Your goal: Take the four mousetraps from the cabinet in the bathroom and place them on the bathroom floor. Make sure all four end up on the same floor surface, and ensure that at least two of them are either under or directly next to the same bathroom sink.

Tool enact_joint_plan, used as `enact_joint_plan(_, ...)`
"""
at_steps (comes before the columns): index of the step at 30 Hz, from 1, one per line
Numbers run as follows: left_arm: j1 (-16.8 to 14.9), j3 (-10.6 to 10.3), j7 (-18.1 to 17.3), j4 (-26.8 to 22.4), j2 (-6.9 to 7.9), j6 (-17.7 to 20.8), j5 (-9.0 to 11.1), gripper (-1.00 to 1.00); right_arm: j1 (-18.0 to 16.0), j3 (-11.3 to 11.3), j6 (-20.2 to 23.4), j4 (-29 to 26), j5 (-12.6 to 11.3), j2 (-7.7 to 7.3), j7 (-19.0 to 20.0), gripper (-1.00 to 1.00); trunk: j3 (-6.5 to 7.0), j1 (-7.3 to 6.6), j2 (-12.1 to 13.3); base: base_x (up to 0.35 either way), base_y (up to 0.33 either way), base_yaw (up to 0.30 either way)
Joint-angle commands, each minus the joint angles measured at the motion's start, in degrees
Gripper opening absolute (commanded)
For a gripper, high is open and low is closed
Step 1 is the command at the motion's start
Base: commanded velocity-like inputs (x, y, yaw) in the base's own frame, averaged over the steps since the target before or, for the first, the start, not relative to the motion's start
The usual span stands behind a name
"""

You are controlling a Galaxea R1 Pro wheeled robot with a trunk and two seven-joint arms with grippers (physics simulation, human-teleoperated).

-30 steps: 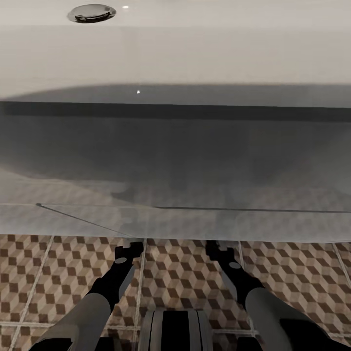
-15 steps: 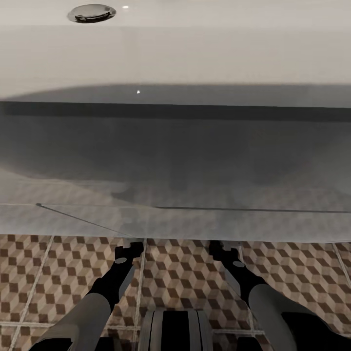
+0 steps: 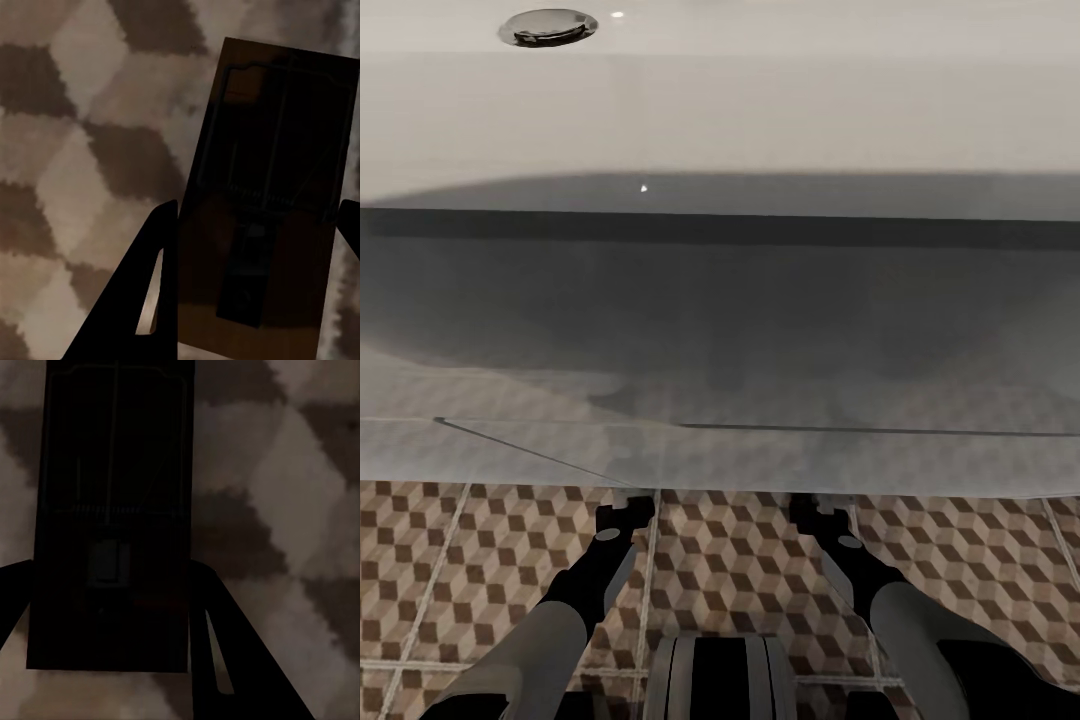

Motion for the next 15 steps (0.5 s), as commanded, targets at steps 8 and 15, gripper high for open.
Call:
enact_joint_plan(8,-0.01,0.31,0.11,-0.05,-0.07,0.24,-0.59,-1.00,-0.01,-0.40,-0.14,0.06,0.09,0.06,0.20,-1.00,-0.03,-0.01,-0.01,0.000,0.000,0.000)
enact_joint_plan(15,-0.01,0.31,0.11,0.06,-0.07,0.24,-0.60,-1.00,-0.03,-0.40,0.51,0.06,0.04,0.04,0.76,-1.00,-0.03,-0.01,-0.01,0.000,0.000,0.000)
